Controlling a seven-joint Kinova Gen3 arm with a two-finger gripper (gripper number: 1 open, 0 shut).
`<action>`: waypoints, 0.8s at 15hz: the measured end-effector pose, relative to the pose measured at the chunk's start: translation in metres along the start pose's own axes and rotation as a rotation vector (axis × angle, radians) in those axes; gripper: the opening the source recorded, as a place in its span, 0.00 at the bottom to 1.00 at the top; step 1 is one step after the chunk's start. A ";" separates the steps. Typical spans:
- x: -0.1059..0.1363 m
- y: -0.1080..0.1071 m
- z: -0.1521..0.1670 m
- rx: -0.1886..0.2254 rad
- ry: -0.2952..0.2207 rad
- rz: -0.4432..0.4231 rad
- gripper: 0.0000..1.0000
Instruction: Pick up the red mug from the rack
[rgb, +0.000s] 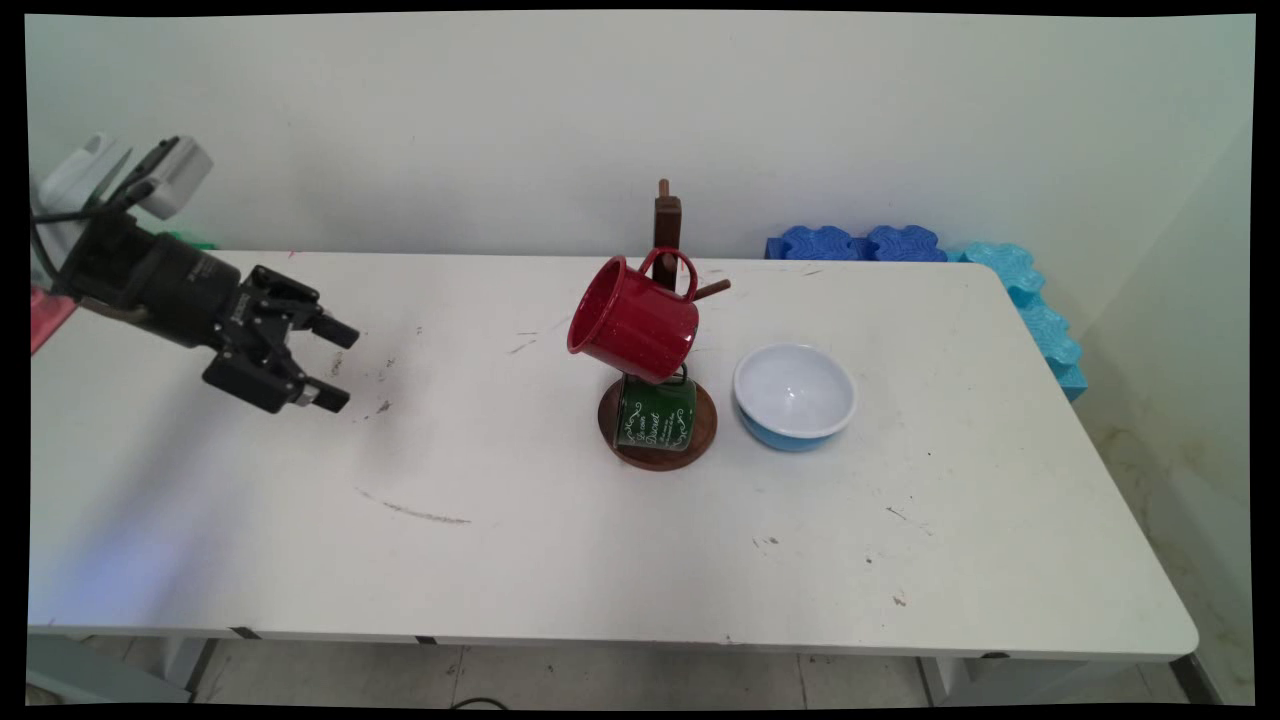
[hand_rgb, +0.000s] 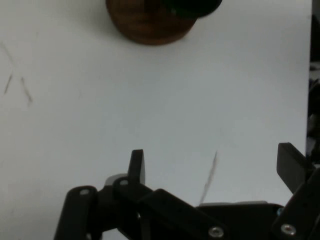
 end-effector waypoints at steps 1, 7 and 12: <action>0.005 0.003 0.001 -0.004 0.011 -0.002 1.00; 0.043 0.023 0.008 -0.029 0.089 -0.017 1.00; 0.073 0.038 0.018 -0.044 0.144 -0.035 1.00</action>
